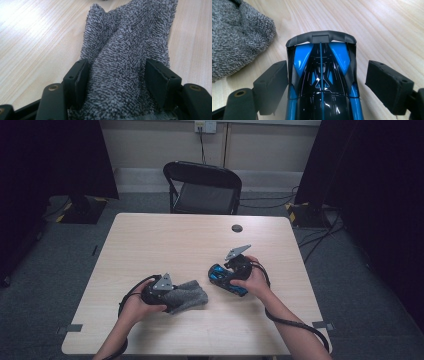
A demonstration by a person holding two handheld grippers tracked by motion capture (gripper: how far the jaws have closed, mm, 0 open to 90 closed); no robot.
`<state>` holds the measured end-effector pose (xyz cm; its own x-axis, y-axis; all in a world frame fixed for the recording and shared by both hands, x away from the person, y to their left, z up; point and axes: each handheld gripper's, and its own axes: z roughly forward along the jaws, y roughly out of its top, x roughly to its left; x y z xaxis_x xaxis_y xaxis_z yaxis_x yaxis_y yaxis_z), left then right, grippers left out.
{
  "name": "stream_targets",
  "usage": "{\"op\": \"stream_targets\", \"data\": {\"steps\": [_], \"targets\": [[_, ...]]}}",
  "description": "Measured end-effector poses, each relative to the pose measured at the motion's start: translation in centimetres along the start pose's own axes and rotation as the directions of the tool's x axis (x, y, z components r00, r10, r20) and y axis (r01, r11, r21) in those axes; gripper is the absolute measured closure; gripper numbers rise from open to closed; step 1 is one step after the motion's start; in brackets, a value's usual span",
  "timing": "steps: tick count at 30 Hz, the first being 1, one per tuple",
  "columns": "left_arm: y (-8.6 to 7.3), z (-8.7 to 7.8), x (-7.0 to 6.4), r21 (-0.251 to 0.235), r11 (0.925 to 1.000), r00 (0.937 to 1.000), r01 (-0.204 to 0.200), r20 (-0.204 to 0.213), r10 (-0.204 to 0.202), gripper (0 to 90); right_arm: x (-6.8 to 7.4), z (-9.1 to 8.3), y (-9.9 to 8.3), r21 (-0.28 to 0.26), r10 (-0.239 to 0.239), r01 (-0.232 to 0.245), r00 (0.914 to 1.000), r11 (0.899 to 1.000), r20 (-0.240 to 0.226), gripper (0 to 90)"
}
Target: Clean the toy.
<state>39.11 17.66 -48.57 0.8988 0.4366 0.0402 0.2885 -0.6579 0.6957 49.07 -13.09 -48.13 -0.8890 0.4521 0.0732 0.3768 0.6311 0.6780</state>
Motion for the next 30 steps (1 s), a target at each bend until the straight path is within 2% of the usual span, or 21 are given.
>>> {"op": "stream_targets", "data": {"steps": [8, 13, 16, 18, 22, 25, 28, 30], "targets": [[-0.2, 0.0, 0.0, -0.013, 0.9998, 0.9998, 0.017, 0.001, -0.017, 35.6, 0.4, 1.5, 0.2, 0.034, -0.007, 0.008, 0.9999, 0.999, -0.01, 18.2], [-0.3, 0.0, 0.1, -0.013, 0.9997, 0.9998, 0.02, 0.0, -0.02, 35.6, 0.6, 1.8, 0.0, 0.04, -0.026, 0.026, 0.9996, 0.999, 0.011, 19.8], [-0.3, 0.1, 0.0, -0.017, 0.9992, 0.9994, 0.035, -0.002, -0.035, 35.8, 0.9, 1.9, 0.1, 0.052, -0.057, 0.056, 0.9978, 0.997, 0.033, 20.1], [-0.2, 0.1, 0.0, -0.012, 0.9995, 0.9995, 0.031, -0.007, -0.031, 35.8, 1.0, 1.9, 0.2, 0.059, -0.054, 0.052, 0.9975, 0.997, 0.045, 19.9], [-0.2, 0.0, -0.1, -0.024, 0.999, 0.9992, 0.037, -0.014, -0.038, 36.0, 0.9, 1.9, -0.2, 0.031, -0.052, 0.05, 0.9977, 0.998, 0.043, 19.2], [-0.1, -0.2, -0.1, -0.032, 0.9992, 0.9996, 0.023, -0.013, -0.023, 36.2, 1.0, 2.0, -0.4, 0.001, -0.04, 0.04, 0.9982, 0.999, 0.045, 21.3], [0.2, -0.4, -0.3, -0.05, 0.9987, 0.9998, 0.009, -0.015, -0.01, 35.6, 1.0, 1.9, -0.4, 0.005, -0.035, 0.035, 0.998, 0.999, 0.052, 24.6], [0.5, -0.4, -0.5, -0.058, 0.9981, 0.9997, -0.017, -0.016, 0.016, 35.1, 0.9, 1.9, -0.4, 0.001, -0.037, 0.037, 0.998, 0.999, 0.05, 24.7]]}}
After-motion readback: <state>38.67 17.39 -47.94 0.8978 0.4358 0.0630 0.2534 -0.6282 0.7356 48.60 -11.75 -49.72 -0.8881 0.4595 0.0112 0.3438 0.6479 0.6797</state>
